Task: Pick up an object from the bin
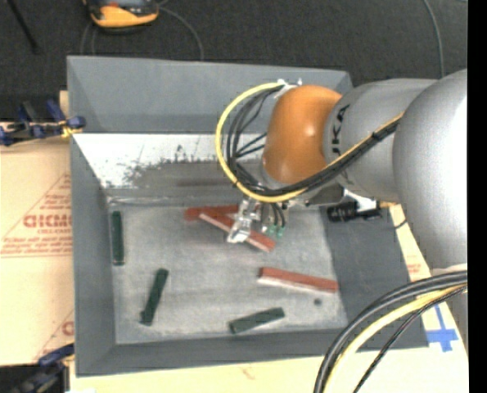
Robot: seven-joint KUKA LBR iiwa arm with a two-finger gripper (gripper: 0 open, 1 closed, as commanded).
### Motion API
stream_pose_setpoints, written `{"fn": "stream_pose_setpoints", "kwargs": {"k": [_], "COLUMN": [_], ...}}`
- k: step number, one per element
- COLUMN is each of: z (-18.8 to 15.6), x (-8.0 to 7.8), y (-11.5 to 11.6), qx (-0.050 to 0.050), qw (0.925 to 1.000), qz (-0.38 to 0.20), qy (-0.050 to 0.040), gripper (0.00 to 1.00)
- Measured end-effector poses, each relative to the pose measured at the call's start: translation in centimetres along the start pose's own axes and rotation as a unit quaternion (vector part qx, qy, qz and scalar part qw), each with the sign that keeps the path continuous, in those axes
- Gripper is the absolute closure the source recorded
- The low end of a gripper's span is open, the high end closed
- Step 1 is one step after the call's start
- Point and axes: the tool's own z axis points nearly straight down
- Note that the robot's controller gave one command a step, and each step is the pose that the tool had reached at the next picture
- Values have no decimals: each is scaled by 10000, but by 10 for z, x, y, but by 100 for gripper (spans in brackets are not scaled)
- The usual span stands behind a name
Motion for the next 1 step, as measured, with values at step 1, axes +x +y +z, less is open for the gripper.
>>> {"fn": "stream_pose_setpoints", "kwargs": {"k": [1], "z": [-7], "x": [-1], "y": [0], "qx": [-2], "qw": [10000], "qz": [-2], "qy": [0], "gripper": [100]}}
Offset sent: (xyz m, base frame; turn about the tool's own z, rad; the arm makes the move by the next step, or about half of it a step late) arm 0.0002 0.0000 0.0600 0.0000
